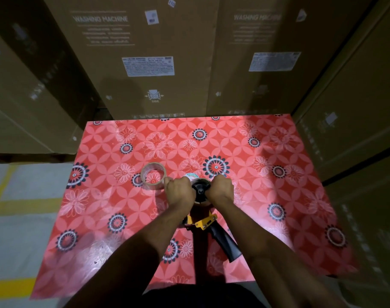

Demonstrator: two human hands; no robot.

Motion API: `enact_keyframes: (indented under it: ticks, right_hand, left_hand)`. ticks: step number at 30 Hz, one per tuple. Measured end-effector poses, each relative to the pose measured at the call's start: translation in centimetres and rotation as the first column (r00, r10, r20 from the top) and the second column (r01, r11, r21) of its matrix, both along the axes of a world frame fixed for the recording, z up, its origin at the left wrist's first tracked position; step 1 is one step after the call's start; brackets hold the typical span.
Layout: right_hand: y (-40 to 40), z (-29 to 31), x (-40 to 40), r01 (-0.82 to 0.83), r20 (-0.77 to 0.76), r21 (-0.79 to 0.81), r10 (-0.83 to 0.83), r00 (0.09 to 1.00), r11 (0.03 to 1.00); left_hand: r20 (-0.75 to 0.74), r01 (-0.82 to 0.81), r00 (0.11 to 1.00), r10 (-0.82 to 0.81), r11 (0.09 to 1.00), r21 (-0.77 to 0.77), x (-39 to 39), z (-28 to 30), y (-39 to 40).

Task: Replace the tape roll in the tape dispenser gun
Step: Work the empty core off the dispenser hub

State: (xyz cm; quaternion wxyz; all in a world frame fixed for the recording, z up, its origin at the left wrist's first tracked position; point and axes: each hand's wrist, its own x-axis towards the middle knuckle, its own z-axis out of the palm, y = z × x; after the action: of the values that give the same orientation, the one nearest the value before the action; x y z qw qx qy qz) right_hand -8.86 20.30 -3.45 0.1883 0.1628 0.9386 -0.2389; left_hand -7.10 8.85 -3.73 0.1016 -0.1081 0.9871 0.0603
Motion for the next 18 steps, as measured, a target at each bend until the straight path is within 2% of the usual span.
enact_keyframes:
  ticks: [3,5,7,9,10,13,15,18]
  right_hand:
    - [0.0,0.4,0.2,-0.019,-0.004,0.012,0.019,1.0,1.0]
    - [0.4,0.4,0.2,-0.052,0.003,-0.035,0.052,0.999,0.998]
    - [1.3,0.3,0.2,-0.075,0.022,-0.151,0.079,0.997,0.986]
    - [2.8,-0.1,0.4,-0.028,0.057,-0.332,0.049,0.997,0.943]
    - [3.6,-0.4,0.5,-0.01,0.066,-0.403,0.04,0.997,0.915]
    - [5.1,-0.9,1.5,-0.13,-0.012,-0.519,0.145,0.989,0.845]
    - [4.9,-0.9,2.2,-0.284,-0.117,-0.516,0.262,0.958,0.808]
    - [3.4,-1.9,2.6,-0.435,-0.216,-0.37,0.379,0.9,0.821]
  left_hand:
    - [0.008,-0.023,1.0,0.023,0.999,0.039,-0.1,0.2,0.0]
    - [0.027,-0.019,0.999,0.017,0.997,0.076,0.0,0.2,-0.7]
    - [0.016,-0.047,0.999,0.044,0.968,0.247,0.3,0.7,-2.0]
    - [-0.026,-0.11,0.989,0.146,0.837,0.537,1.1,1.9,-3.3]
    - [-0.031,-0.13,0.98,0.194,0.762,0.634,1.7,2.6,-3.8]
    - [0.039,-0.168,0.976,0.214,0.626,0.761,3.5,3.7,-4.2]
    - [0.116,-0.189,0.981,0.157,0.615,0.765,4.5,3.2,-3.7]
    - [0.215,-0.223,0.973,0.088,0.599,0.769,4.3,1.8,-2.5]
